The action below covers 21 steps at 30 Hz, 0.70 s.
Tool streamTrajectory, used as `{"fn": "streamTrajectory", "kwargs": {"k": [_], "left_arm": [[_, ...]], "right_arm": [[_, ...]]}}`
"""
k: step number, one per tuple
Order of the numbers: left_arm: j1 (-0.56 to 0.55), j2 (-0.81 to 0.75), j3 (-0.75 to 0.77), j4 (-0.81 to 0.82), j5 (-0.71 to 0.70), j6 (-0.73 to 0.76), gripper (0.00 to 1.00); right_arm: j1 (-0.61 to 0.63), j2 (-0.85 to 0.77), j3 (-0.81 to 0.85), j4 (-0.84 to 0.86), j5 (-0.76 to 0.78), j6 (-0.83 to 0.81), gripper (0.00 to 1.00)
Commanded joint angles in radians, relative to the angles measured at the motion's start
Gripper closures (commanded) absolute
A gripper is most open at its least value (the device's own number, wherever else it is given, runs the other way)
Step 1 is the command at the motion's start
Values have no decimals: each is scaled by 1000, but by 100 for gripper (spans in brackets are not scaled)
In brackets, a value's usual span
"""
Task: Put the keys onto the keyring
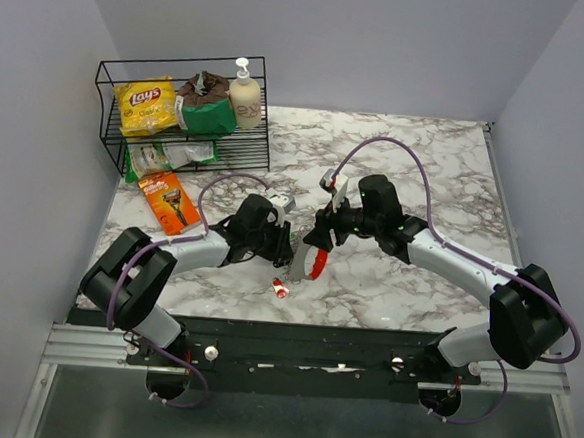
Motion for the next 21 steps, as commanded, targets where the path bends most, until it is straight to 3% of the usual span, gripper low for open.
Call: {"fn": "streamTrajectory", "kwargs": {"k": [1,8,13,21], "left_arm": [[7,19,-4,41,8,-3,71],[6,57,1,66,11,-2,78],[6,65,12,63,20,12,100],[6,-18,-27,96,28,38,100]], "right_arm": [[-8,13,-6,17,-22,-4,33],[-11,9,-9,17,-25,-5,33],[-12,4,-12,19,-43,-13,33],[-17,-4,-23,43,-143,-44,34]]}}
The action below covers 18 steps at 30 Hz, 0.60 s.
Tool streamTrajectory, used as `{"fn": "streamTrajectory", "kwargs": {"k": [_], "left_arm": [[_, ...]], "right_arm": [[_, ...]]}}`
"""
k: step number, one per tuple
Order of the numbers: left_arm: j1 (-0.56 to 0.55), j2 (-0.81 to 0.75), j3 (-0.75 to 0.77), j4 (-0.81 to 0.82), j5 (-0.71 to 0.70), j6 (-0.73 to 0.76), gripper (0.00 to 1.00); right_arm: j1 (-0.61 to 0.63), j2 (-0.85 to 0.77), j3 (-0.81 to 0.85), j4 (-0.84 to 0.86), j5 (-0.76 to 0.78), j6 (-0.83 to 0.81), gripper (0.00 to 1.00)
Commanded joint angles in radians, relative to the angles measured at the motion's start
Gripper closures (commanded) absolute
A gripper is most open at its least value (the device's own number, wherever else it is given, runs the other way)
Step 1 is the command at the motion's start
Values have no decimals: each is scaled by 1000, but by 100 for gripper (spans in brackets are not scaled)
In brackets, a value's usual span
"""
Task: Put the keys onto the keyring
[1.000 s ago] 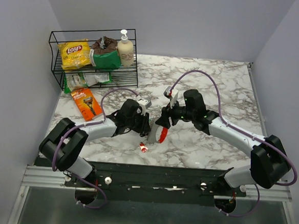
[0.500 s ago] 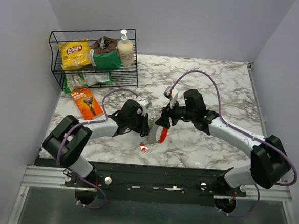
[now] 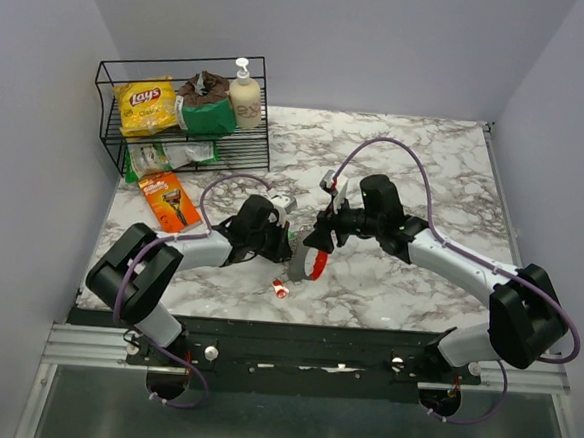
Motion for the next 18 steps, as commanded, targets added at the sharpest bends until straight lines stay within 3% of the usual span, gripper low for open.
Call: {"fn": "streamTrajectory", "kwargs": {"k": [1,5,10,18], "left_arm": [[5,-96,-29,40,22,40,100],[5,-181,-46,41,34,70,100],[5,-290,-66,43,57,98,100],[5,-334,-80,38,68,109,100]], "right_arm": [[-9,-8,-19,40,-103,-40,34],[-9,-18,-18,45,-189,-67,34],[-9,-33,-13,53,-298,-89,43],[-11,-25,-15,54,-301,-94,43]]}}
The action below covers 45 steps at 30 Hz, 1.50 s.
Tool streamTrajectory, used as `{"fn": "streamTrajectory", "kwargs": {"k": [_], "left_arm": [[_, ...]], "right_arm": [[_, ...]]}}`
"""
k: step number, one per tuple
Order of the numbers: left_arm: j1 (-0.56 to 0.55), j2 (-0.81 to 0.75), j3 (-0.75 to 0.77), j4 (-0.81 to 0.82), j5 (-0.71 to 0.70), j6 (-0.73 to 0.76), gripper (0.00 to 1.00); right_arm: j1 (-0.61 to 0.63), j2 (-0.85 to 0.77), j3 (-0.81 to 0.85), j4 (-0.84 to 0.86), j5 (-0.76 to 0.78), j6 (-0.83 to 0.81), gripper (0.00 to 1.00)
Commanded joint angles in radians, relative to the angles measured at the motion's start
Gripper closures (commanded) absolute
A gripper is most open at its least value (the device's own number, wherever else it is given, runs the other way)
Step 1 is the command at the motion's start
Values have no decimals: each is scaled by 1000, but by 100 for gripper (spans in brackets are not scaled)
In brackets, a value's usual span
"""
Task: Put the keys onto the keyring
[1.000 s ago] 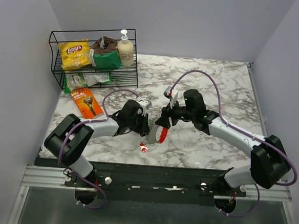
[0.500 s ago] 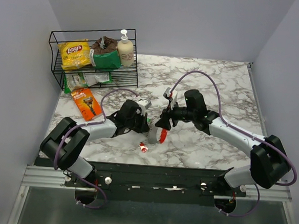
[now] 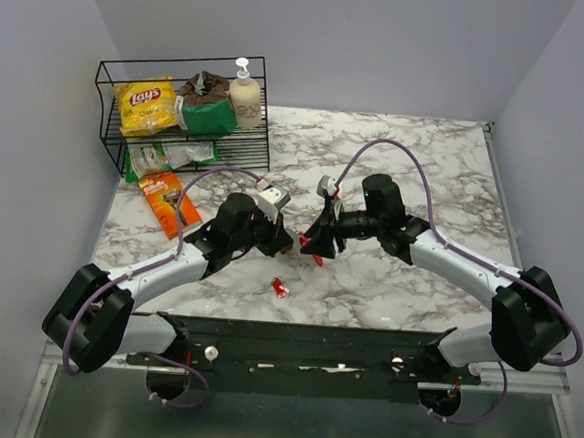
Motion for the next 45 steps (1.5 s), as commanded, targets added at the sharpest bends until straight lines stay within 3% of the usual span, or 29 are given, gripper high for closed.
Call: {"fn": "streamTrajectory", "kwargs": {"k": [1,17,20,21,22,27,28,36,45], "left_arm": [[5,-21,-16,24,30,24,100],[5,33,-21,-25,13,18,100],[5,34,-16,-90,-89,1,98],[5,34,-13,-119,-141,1,90],[5,27,-13,-128,-158,-7,72],[7,-24,-33,-114,-209,-36,37],[7,-39,-38,-110,-221,-39,25],[72,2,-36,-65,-119,-85,28],[99,108,-32,-18,33,-64,46]], "right_arm": [[-5,-8,-10,25,-40,-20,43],[-5,102,34,23,55,33,43],[-7,112,37,14,57,34,42],[-5,113,34,15,58,36,42],[-5,116,34,15,60,36,41],[-5,122,37,8,75,37,39],[-5,124,39,5,84,39,38],[-5,150,57,-9,123,48,37],[-5,199,97,-37,161,66,37]]}}
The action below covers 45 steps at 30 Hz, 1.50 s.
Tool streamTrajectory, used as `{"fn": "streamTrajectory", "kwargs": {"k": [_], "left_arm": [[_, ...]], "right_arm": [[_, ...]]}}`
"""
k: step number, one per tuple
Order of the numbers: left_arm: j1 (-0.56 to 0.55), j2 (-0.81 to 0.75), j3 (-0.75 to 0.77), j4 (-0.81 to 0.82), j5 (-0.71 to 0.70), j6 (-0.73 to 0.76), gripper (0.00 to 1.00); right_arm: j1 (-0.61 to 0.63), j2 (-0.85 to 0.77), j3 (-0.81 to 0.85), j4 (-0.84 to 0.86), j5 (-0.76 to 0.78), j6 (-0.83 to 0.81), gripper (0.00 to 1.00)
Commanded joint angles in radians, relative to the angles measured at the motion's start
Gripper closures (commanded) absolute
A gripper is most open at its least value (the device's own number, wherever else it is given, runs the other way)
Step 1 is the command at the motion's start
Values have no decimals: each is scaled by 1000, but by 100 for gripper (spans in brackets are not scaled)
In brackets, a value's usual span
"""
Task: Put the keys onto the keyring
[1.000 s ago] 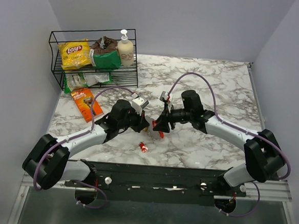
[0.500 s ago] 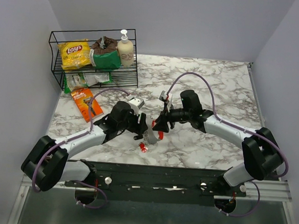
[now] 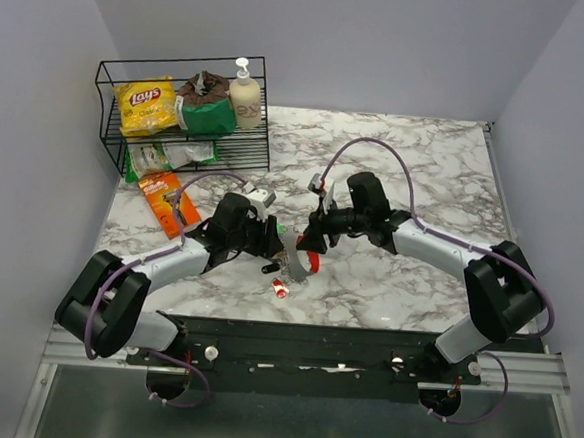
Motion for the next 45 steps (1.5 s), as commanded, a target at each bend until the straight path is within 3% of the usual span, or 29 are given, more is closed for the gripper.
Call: {"fn": "streamTrajectory", "kwargs": {"k": [1,13,22,32,45], "left_arm": [[1,33,-2,43,107,19,47],[-1,60,7,38,46,12,47],[-6,62,19,26,91,44,57],[-101,21,-1,23,70,61,60],[-144,77,21,20,3,56,53]], "right_arm": [[-4,37,44,-30,36,22,37],[-4,89,82,-30,51,110,38],[-4,103,104,-76,51,144,38],[-4,114,116,-116,116,219,38],[-6,109,121,-124,194,243,37]]}}
